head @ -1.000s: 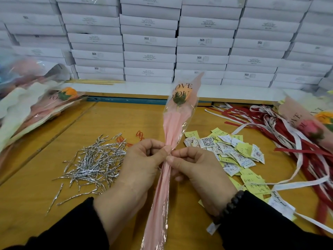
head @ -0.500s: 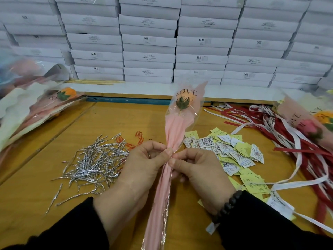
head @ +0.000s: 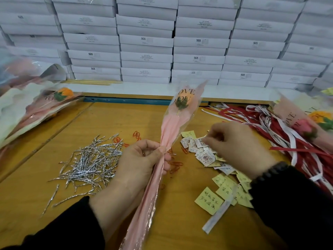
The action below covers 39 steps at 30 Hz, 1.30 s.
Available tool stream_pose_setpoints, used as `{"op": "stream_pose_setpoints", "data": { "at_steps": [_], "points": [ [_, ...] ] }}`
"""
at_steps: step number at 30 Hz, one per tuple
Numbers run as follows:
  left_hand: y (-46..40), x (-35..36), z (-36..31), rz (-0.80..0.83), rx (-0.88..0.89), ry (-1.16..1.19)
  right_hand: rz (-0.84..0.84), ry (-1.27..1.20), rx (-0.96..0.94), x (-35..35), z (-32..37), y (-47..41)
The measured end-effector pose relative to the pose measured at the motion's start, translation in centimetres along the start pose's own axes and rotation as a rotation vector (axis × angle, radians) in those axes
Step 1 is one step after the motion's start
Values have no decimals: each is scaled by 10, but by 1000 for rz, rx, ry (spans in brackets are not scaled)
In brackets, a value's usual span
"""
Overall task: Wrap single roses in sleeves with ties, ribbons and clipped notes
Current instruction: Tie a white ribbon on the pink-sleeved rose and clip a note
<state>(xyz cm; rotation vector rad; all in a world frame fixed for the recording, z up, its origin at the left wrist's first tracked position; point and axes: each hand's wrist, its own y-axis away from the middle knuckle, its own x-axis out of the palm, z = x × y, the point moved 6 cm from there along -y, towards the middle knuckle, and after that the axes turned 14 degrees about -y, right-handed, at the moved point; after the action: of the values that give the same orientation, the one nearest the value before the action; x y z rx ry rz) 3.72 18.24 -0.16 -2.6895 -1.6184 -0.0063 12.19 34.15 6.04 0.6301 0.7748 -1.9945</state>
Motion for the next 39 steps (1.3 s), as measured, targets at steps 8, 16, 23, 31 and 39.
{"op": "stream_pose_setpoints", "data": {
  "at_steps": [8,16,23,31,39],
  "points": [
    [-4,-6,1,-53,9,-41,-401,294,204,-113,-88,-7],
    [-5,-2,5,-53,20,-69,-77,569,598,-116,-145,-3],
    [-4,-3,3,-51,10,-30,53,673,729,-99,-151,9],
    [-6,-4,5,-52,-16,3,-87,36,539,-93,-122,-3],
    [-3,-4,3,-30,-37,88,51,-1038,401,-33,-50,-9]
  ]
}}
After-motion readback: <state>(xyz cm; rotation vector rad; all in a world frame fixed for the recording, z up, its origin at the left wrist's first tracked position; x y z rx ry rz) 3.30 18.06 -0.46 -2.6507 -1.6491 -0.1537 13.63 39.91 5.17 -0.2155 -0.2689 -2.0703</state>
